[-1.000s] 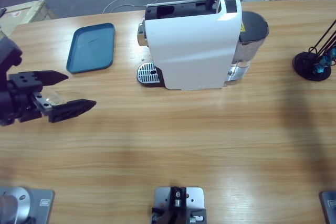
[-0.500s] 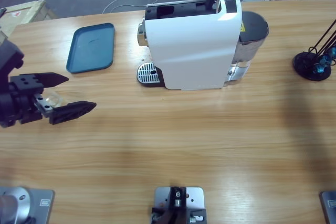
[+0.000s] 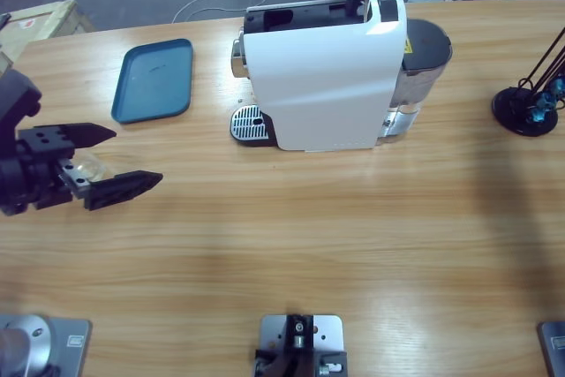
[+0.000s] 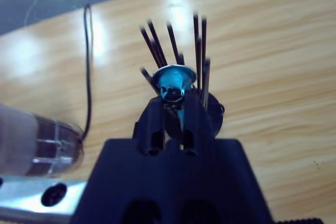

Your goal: Pour coffee

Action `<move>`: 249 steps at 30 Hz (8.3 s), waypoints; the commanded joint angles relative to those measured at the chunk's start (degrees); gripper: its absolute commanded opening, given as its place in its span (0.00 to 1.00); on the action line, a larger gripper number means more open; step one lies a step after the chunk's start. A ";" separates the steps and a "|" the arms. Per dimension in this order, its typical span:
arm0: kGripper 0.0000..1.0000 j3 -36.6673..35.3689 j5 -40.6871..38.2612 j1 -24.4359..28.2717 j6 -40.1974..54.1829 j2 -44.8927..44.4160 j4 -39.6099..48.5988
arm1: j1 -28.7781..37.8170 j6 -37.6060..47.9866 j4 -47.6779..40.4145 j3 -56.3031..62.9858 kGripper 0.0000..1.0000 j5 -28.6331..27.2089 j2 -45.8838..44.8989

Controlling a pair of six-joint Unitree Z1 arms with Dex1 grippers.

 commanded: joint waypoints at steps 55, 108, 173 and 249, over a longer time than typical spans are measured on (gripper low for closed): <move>1.00 2.24 -1.89 -0.39 -0.47 -6.88 2.80 | 38.20 -39.07 17.79 -46.58 0.00 12.62 34.25; 1.00 0.71 -2.76 -1.19 -1.08 -7.50 3.35 | 41.98 29.09 5.45 -38.93 0.00 -2.62 24.21; 1.00 2.31 20.79 19.22 -50.21 11.31 18.60 | 56.21 11.13 46.21 -22.23 1.00 -16.03 -9.29; 0.00 -12.06 -41.09 29.45 47.77 41.97 -21.98 | 56.21 11.59 63.88 -24.94 1.00 -19.32 -17.31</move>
